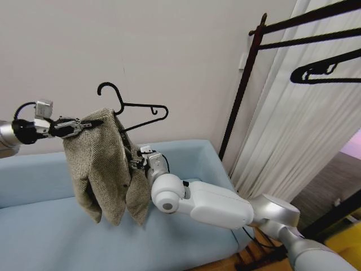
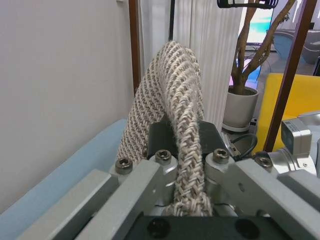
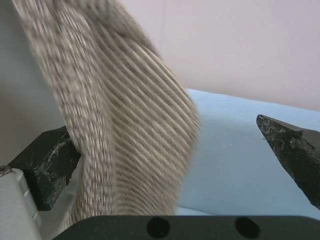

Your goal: Pick up the clothes from the sofa and hang them on the clothes hanger.

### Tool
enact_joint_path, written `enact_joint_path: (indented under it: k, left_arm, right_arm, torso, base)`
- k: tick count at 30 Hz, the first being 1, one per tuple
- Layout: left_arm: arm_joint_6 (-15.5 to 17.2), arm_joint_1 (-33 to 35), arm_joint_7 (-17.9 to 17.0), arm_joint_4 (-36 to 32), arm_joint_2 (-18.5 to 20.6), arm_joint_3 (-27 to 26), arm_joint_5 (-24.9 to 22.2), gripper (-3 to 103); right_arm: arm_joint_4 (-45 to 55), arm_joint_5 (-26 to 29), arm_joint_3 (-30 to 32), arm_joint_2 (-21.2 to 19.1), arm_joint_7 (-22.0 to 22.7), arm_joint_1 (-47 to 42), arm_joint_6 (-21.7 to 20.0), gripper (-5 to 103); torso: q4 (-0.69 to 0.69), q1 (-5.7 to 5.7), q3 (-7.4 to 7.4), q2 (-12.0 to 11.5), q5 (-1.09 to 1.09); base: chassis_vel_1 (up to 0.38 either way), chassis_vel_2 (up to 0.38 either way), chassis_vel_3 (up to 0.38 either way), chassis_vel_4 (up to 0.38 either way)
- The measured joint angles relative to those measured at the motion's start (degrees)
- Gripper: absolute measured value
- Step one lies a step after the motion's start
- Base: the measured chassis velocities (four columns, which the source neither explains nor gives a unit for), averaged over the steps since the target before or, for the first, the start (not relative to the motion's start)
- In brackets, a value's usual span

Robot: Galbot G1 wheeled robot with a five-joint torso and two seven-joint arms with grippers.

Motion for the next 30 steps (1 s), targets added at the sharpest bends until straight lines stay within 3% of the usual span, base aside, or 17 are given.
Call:
enact_joint_path:
  k: [3, 12, 15, 17, 18, 19, 21, 23, 24, 26, 28, 30]
  left_arm:
    - [0.00, 0.13, 0.02, -0.16, -0.32, 0.20, 0.07, 5]
    - [0.00, 0.20, -0.10, -0.19, -0.37, 0.37, 0.09, 5]
    - [0.00, 0.21, -0.12, -0.15, -0.27, 0.37, 0.08, 5]
    - [0.00, 0.21, -0.12, -0.11, -0.27, 0.37, 0.08, 5]
    - [0.00, 0.21, -0.14, -0.01, -0.25, 0.37, 0.08, 5]
    - [0.00, 0.21, -0.17, 0.02, -0.25, 0.37, 0.08, 5]
    - [0.00, 0.19, -0.31, 0.06, -0.26, 0.36, 0.07, 5]
    - [0.00, 0.18, -0.37, 0.05, -0.27, 0.36, 0.06, 5]
    - [0.00, 0.17, -0.56, 0.03, -0.31, 0.35, 0.05, 5]
    - [0.00, 0.17, -0.76, -0.02, -0.33, 0.35, 0.03, 5]
    - [0.00, 0.13, -1.10, -0.10, -0.39, 0.35, -0.03, 5]
    - [0.00, 0.13, -1.15, -0.14, -0.40, 0.34, -0.04, 5]
  right_arm:
    - [-0.49, -1.96, 0.74, -1.65, -0.92, -0.76, -0.25, 100]
    - [-1.41, -4.10, 1.55, -0.92, -3.64, -1.43, 1.18, 101]
    - [-2.02, -5.04, 1.53, -0.72, -6.36, -1.73, 2.79, 88]
    - [-2.21, -5.07, 1.59, -0.73, -7.08, -1.81, 3.22, 88]
    - [-2.53, -5.04, 1.84, -0.74, -7.98, -1.91, 3.76, 77]
    - [-2.68, -4.91, 1.99, -0.74, -8.43, -2.00, 4.12, 77]
    - [-2.79, -4.52, 2.11, -0.66, -9.08, -2.23, 4.79, 65]
    - [-2.79, -4.41, 2.11, -0.61, -9.28, -2.35, 4.98, 65]
    - [-2.74, -4.29, 2.00, -0.49, -9.62, -2.56, 5.38, 55]
    - [-2.65, -4.20, 1.83, -0.39, -9.85, -2.71, 5.60, 55]
    - [-2.43, -4.12, 1.30, 0.08, -10.33, -2.98, 6.34, 43]
    - [-2.37, -4.09, 1.14, 0.26, -10.46, -3.04, 6.56, 43]
  torso:
    - [0.00, 0.00, 0.00, 0.00, 0.00]
    - [0.01, 0.00, 0.00, 0.00, 0.00]
    - [0.02, 0.00, 0.00, 0.00, 0.00]
    - [0.02, 0.00, 0.00, 0.00, 0.00]
    - [0.01, 0.00, 0.00, 0.00, 0.00]
    - [0.01, 0.00, 0.00, 0.00, 0.00]
    - [0.01, 0.00, 0.00, 0.00, 0.00]
    - [0.01, 0.00, 0.00, 0.00, 0.00]
    - [0.01, 0.00, 0.00, 0.00, 0.00]
    - [0.01, 0.00, 0.00, 0.00, 0.00]
    - [0.01, 0.00, 0.00, 0.00, 0.00]
    - [0.01, 0.00, 0.00, 0.00, 0.00]
  base:
    - [0.000, 0.000, 0.000, 0.000]
    - [0.000, 0.000, 0.000, 0.000]
    - [0.000, 0.000, 0.000, 0.000]
    - [0.000, 0.000, 0.000, 0.000]
    - [0.000, 0.000, 0.000, 0.000]
    - [0.000, 0.000, 0.000, 0.000]
    - [0.000, 0.000, 0.000, 0.000]
    - [0.000, 0.000, 0.000, 0.000]
    - [0.000, 0.000, 0.000, 0.000]
    - [0.000, 0.000, 0.000, 0.000]
    - [0.000, 0.000, 0.000, 0.000]
    - [0.000, 0.000, 0.000, 0.000]
